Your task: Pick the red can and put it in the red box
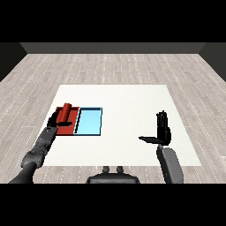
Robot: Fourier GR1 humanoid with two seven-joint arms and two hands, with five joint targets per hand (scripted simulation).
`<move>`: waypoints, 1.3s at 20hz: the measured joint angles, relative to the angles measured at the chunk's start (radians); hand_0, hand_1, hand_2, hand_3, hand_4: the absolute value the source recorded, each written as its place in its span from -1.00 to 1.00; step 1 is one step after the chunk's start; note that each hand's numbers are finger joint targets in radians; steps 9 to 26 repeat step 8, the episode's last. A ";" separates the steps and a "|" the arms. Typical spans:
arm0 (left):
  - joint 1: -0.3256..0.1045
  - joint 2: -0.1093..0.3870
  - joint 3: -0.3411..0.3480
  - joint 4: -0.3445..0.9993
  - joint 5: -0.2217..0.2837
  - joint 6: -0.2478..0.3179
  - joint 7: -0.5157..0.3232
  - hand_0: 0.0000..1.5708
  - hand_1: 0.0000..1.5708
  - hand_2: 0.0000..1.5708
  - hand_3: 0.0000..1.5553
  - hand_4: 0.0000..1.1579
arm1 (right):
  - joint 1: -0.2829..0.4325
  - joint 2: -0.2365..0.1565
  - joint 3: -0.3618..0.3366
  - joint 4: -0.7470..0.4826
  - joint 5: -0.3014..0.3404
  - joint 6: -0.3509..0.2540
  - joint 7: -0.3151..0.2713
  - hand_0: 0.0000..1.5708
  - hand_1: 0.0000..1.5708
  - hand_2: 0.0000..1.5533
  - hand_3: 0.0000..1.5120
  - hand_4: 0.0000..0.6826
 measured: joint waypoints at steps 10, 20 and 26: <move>0.027 -0.070 0.200 -0.278 0.224 -0.081 -0.413 -1.00 -1.00 -1.00 -1.00 -1.00 | 0.009 -0.001 0.008 -0.010 -0.010 0.026 -0.005 -1.00 -1.00 -1.00 -1.00 -1.00; 0.027 -0.070 0.200 -0.278 0.224 -0.081 -0.413 -1.00 -1.00 -1.00 -1.00 -1.00 | 0.009 -0.001 0.008 -0.010 -0.010 0.026 -0.005 -1.00 -1.00 -1.00 -1.00 -1.00; 0.027 -0.070 0.200 -0.278 0.224 -0.081 -0.413 -1.00 -1.00 -1.00 -1.00 -1.00 | 0.009 -0.001 0.008 -0.010 -0.010 0.026 -0.005 -1.00 -1.00 -1.00 -1.00 -1.00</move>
